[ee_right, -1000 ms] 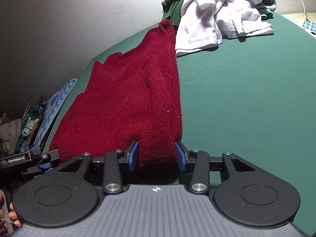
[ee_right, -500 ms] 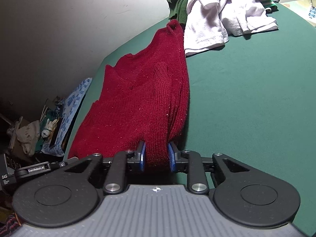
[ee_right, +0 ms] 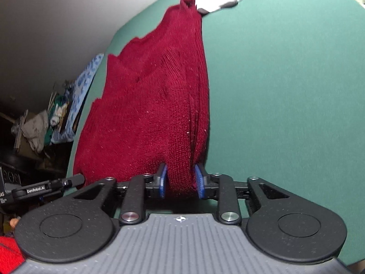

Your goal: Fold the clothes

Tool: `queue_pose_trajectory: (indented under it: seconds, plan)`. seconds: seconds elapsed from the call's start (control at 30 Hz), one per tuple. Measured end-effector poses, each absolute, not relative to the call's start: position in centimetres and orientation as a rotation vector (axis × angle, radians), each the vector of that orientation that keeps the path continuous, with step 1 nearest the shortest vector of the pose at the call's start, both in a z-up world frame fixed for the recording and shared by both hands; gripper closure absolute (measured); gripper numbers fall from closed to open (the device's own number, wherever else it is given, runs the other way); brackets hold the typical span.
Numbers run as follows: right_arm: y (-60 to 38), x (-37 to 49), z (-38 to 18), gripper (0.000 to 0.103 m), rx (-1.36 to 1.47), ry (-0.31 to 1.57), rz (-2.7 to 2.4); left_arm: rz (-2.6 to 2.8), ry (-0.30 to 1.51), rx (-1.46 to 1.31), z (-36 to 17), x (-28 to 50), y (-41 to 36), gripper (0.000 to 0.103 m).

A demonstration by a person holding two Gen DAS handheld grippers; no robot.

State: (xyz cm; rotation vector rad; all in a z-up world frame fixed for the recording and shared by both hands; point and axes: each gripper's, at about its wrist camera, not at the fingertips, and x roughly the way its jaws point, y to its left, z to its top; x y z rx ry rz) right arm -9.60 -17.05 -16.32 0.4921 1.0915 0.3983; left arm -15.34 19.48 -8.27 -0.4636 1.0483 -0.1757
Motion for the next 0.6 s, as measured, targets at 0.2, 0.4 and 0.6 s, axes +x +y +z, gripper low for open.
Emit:
queue_pose_trajectory:
  seconds: [0.2, 0.4, 0.6]
  plan:
    - [-18.0, -8.3, -11.4, 0.064, 0.344, 0.896, 0.403, -0.118, 0.898, -0.236, -2.8, -15.4, 20.6, 0.088]
    - [-13.2, -2.9, -12.0, 0.073, 0.110, 0.841, 0.528, -0.214, 0.785, -0.161, -3.1, -10.4, 15.3, 0.087]
    - [-10.2, 0.5, -14.4, 0.092, -0.015, 0.839, 0.498, -0.151, 0.804, -0.064, -7.9, -6.2, 11.2, 0.078]
